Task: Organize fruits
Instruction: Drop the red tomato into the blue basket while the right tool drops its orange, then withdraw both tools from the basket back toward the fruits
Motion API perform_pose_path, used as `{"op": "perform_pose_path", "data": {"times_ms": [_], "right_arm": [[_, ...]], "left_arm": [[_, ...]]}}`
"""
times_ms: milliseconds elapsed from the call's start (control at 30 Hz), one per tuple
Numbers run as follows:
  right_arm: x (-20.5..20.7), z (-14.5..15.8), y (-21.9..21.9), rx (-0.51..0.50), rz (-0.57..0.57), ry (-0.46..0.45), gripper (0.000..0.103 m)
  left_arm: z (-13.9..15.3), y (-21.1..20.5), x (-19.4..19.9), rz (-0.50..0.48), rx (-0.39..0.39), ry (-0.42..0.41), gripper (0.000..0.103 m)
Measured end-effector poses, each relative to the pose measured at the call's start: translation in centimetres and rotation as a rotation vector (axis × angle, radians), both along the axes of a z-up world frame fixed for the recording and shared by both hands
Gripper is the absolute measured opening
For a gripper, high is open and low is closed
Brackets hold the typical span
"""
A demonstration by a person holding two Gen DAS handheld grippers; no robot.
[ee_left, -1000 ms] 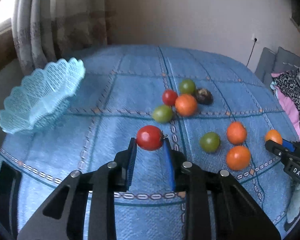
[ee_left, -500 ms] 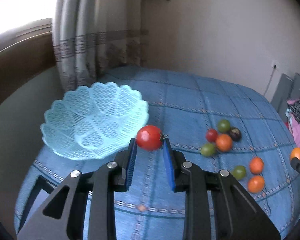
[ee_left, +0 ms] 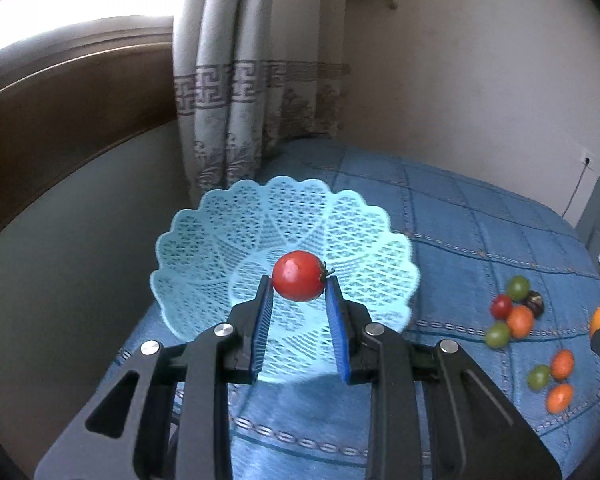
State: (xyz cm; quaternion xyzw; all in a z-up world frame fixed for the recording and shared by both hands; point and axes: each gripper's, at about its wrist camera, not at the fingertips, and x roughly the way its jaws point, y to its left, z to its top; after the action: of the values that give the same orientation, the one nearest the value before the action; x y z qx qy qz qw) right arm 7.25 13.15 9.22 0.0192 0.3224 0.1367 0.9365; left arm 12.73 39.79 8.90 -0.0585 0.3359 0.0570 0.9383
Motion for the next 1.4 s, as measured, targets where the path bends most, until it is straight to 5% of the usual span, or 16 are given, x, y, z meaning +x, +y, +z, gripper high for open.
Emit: {"op": "perform_pose_path", "data": {"times_ms": [67,133,200,800,833,933,1400], "right_arm": [[1.0,0.1,1.9,-0.004,0.022,0.002,0.034],[1.8,0.1,3.4,-0.010,0.038,0.001,0.034],[2.8,0.1,5.3,-0.011,0.062,0.003,0.034],[8.5,-0.3,16.6,-0.014,0.221,0.029,0.035],[8.7,-0.4,16.9,-0.018,0.224,0.034,0.037],[8.3,-0.1,16.6,-0.006,0.206,0.007,0.065],[7.7,0.1,13.9,0.016,0.119,-0.010,0.072]], "left_arm": [[-0.1,0.7,0.2,0.004,-0.015,0.008,0.031],[-0.3,1.6,0.2,0.022,-0.048,0.009,0.061],[-0.2,2.2,-0.1,0.039,-0.063,-0.009,0.068],[0.3,7.7,-1.7,0.171,-0.091,-0.080,0.096],[0.3,7.9,-1.8,0.176,-0.093,-0.083,0.097],[0.2,8.0,-1.8,0.179,-0.095,-0.084,0.098],[-0.1,7.4,-1.9,0.172,-0.076,-0.084,0.100]]}}
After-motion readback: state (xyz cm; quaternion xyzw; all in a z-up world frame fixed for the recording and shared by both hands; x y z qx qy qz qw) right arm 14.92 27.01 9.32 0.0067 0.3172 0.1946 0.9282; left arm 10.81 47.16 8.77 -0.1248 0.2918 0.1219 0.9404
